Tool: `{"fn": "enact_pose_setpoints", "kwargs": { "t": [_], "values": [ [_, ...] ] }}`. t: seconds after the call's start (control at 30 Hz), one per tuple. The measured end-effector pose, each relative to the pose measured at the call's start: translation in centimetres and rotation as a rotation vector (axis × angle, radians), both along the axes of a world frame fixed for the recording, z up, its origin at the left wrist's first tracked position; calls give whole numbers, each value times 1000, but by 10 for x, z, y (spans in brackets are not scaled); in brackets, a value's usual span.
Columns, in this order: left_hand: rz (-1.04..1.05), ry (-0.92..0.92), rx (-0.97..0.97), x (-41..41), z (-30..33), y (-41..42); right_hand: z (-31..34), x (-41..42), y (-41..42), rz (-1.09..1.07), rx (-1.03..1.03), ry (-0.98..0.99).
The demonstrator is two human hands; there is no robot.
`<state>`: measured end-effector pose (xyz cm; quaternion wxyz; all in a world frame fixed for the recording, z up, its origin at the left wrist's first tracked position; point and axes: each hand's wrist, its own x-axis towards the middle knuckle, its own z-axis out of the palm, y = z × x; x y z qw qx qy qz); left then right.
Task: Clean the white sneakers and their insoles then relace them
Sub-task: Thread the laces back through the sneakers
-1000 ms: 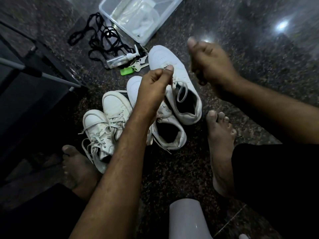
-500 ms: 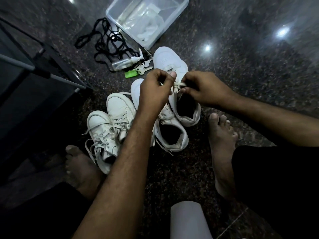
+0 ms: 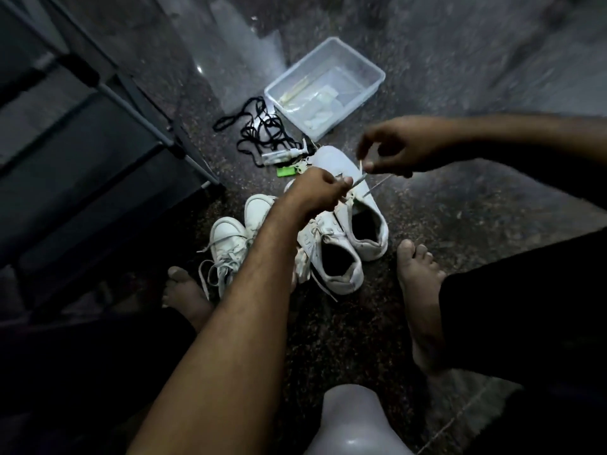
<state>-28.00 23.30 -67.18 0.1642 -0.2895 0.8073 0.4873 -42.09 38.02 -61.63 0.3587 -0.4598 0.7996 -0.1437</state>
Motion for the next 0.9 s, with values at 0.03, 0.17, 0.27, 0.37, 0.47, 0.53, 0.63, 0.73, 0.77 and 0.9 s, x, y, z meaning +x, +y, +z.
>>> {"fn": "enact_pose_setpoints", "kwargs": {
  "t": [0.03, 0.17, 0.27, 0.37, 0.47, 0.53, 0.63, 0.73, 0.77, 0.9],
  "values": [
    [14, 35, 48, 5, -2, 4, 12, -2, -2, 105, 104, 49],
    [219, 143, 211, 21, -10, 24, 38, -5, 6, 333, 331, 230],
    [356, 180, 209, 27, -14, 34, 48, -16, 18, 191, 471, 253],
    [391, 201, 267, 31, -7, 46, 49, -8, 16, 36, 408, 366],
    [426, 245, 326, 37, 1, 47, 20, 37, 10, -193, 150, 257],
    [455, 247, 324, 38, -1, 44, -11, 73, 8, -314, 0, 92],
    [507, 251, 333, 45, -4, 42, -58, 118, 14, -400, -126, -13],
    [475, 253, 388, 50, -4, 47, -90, 130, 19, -504, -213, -56],
    [459, 267, 395, 48, -9, 47, -95, 128, 19, -547, -263, -105],
    [410, 275, 348, 45, -16, 48, -92, 111, 23, -703, -438, -352]
  ]
}}
